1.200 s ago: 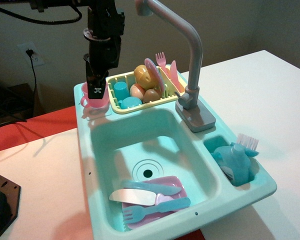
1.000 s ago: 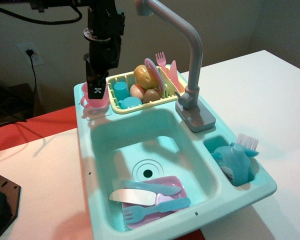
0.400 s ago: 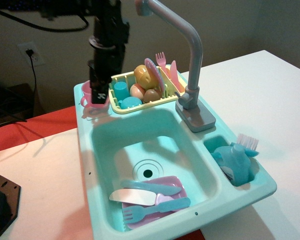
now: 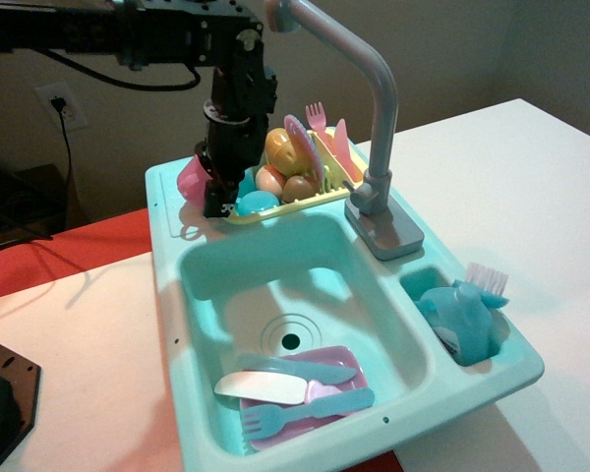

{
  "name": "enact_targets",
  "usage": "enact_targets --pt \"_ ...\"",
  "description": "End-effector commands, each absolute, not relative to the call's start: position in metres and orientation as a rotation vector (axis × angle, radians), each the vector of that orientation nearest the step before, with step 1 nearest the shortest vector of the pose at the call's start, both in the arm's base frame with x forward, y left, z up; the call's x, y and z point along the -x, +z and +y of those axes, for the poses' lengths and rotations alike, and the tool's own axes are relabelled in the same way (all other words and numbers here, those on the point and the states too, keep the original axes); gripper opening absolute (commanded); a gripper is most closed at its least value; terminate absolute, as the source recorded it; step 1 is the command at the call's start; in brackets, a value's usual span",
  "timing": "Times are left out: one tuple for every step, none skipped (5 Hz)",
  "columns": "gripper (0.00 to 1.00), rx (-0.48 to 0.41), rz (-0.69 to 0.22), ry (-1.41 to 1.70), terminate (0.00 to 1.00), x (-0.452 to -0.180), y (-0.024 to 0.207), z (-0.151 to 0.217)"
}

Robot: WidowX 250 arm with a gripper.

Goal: Put cup from counter to sink

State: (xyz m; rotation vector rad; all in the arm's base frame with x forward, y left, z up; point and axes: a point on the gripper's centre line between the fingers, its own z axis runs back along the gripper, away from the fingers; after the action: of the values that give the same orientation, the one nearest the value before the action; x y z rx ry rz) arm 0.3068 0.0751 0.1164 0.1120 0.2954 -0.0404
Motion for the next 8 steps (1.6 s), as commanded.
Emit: enact_targets --pt "0.0 -0.131 0.273 -0.036 0.0 -0.298 0.103 0.08" --pt "0.0 -0.113 0.249 -0.031 0.0 -0.293 0.114 0.078" --pt "0.0 -0.074 0.209 -0.034 0.0 -0.291 0.131 0.071" --pt "0.0 -0.07 0.173 -0.072 0.0 -0.3 0.15 0.053" --pt "0.0 -0.056 0.138 -0.098 0.0 -0.31 0.17 0.034" --pt "0.0 -0.043 0.112 -0.121 0.0 -0.32 0.186 0.015" --pt "0.0 -0.024 0.127 -0.141 0.0 -0.331 0.182 -0.002" --pt "0.0 -0.005 0.154 -0.149 0.0 -0.339 0.16 -0.019"
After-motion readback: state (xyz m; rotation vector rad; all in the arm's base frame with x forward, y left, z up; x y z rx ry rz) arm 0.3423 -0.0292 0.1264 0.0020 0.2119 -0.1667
